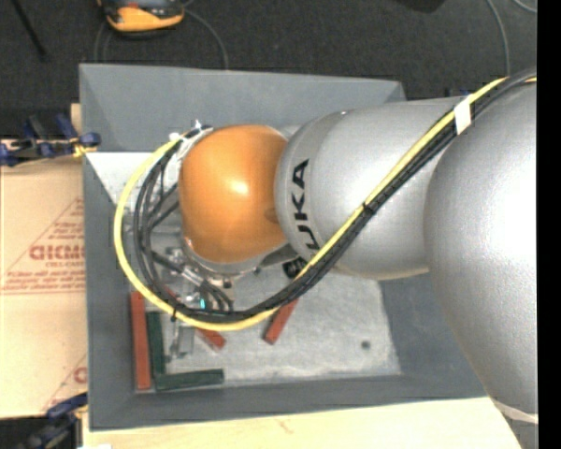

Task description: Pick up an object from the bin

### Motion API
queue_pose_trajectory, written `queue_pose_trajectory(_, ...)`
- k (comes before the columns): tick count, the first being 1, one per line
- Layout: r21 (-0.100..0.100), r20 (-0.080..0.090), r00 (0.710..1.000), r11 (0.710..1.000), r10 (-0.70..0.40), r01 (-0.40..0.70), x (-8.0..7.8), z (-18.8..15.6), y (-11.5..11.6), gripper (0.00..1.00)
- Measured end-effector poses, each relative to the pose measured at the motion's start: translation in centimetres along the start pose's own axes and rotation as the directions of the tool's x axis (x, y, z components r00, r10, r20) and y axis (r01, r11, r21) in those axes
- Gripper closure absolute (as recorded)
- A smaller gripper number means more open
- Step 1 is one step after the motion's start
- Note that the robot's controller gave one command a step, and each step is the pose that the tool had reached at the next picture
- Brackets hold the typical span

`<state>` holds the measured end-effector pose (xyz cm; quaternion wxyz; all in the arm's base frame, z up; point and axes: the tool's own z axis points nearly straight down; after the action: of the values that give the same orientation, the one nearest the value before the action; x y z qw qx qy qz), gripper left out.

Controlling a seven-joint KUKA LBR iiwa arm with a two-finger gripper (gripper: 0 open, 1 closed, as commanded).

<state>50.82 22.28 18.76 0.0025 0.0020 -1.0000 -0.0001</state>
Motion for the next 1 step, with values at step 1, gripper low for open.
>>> queue_pose_trajectory(1, -0.002, 0.007, 1.0, 1.0, 0.004, -0.004, -0.21, -0.43, -0.1, 0.0)
